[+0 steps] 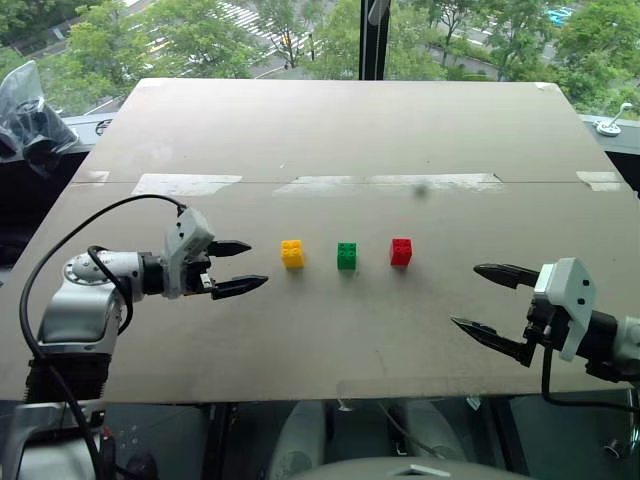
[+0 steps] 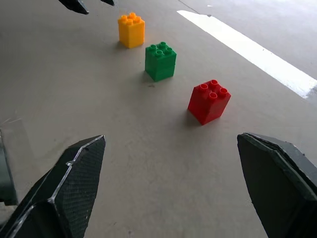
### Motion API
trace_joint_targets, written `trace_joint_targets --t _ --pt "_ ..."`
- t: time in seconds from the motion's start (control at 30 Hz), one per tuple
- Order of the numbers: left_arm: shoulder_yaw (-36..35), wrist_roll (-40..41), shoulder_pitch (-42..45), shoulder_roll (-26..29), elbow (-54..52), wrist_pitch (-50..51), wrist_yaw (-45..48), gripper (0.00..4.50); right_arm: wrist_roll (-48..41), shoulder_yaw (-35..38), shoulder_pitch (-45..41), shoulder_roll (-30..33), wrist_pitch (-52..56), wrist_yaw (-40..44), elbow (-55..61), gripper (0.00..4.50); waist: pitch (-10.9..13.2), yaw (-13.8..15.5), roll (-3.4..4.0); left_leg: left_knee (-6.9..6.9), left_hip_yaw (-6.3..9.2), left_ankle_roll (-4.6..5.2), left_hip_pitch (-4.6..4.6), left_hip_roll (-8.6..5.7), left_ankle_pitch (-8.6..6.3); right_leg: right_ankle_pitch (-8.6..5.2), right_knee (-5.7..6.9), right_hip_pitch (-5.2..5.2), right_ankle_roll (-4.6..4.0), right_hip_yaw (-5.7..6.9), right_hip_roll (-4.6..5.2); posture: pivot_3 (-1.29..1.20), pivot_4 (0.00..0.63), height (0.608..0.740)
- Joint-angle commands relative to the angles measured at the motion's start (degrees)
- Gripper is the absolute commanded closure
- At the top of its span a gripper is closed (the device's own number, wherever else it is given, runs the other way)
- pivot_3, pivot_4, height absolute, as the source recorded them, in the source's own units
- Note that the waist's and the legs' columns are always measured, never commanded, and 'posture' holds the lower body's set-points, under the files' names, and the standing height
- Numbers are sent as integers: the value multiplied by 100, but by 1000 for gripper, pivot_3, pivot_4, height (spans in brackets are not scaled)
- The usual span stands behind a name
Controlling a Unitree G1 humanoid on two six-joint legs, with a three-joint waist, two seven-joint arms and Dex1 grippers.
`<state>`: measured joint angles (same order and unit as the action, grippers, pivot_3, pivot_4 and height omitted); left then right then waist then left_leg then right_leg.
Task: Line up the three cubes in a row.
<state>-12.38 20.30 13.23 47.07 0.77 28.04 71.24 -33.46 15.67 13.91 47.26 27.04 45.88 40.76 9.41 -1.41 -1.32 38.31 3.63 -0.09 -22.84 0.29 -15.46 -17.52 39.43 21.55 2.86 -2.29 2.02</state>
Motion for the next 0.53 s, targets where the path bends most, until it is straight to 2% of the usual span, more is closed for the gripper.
trace_joint_targets --t 0.03,0.27,0.43,0.53 --pt "-692 579 -731 -247 -1320 671 -788 99 185 164 111 -49 -364 206 -314 97 0 45 0 0 -2 0 1 0 0 0 0 -1 0 -2 0 0 150 740" --pt "-1469 1218 -2366 -621 -2702 1105 -1406 99 336 426 447 -53 -659 523 -818 97 -1 76 1 -1 1 -1 10 4 0 0 0 -11 -1 -6 20 0 150 740" --pt "-1980 1420 -3104 -621 -2820 955 -1423 99 323 802 798 0 -744 776 -935 97 -4 79 10 -4 0 -1 29 4 -1 -1 -11 -30 -4 -5 18 0 150 740" --pt "-2058 1416 -3323 -536 -2805 782 -1321 99 492 871 954 60 -857 919 -994 97 -4 83 11 -7 7 -1 42 4 -1 -1 -29 -50 -4 -3 12 0 150 740"
